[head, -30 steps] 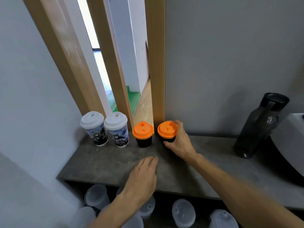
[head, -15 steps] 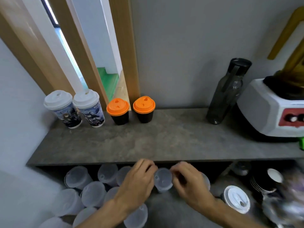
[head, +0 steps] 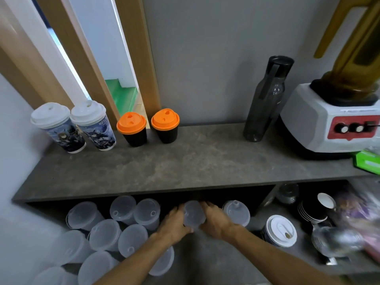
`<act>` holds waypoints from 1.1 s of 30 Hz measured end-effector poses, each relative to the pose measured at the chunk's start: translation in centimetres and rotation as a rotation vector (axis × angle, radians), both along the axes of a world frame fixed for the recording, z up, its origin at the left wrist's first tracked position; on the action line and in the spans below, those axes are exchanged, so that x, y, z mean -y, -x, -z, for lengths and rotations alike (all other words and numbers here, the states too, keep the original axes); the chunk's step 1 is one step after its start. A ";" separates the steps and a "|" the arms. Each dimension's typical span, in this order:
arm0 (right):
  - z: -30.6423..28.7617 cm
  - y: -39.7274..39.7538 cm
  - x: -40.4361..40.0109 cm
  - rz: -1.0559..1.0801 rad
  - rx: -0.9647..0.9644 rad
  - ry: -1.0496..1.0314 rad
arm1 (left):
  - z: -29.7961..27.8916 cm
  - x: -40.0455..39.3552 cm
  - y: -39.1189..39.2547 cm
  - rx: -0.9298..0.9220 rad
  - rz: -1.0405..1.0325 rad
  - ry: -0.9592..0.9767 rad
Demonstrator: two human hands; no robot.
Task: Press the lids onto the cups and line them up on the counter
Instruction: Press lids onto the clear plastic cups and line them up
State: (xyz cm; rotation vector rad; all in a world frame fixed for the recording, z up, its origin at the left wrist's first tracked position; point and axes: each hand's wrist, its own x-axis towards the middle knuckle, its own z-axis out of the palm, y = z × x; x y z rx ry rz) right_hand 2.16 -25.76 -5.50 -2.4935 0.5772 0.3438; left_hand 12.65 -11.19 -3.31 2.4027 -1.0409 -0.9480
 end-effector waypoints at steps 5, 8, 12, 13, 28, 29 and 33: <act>-4.1 4.1 -0.5 -0.066 0.111 -0.051 | -2.7 -2.3 2.1 -0.012 0.014 0.116; -12.1 6.8 -0.5 -0.091 0.242 -0.044 | -7.8 -3.4 3.2 0.052 0.064 0.213; -22.5 7.3 1.7 -0.069 0.371 -0.034 | -16.9 -2.2 2.6 0.130 0.046 0.475; -24.1 6.7 2.4 -0.042 0.416 -0.035 | -18.9 -1.4 2.2 0.143 0.024 0.530; -23.0 -0.4 5.9 0.232 0.615 -0.064 | -22.5 7.5 -4.5 -0.042 -0.042 0.588; -23.1 -0.2 6.1 0.208 0.620 -0.041 | -22.6 7.8 -4.7 -0.024 -0.024 0.565; -24.9 -0.3 7.5 0.313 0.688 -0.138 | -23.0 8.3 -5.4 0.093 0.081 0.487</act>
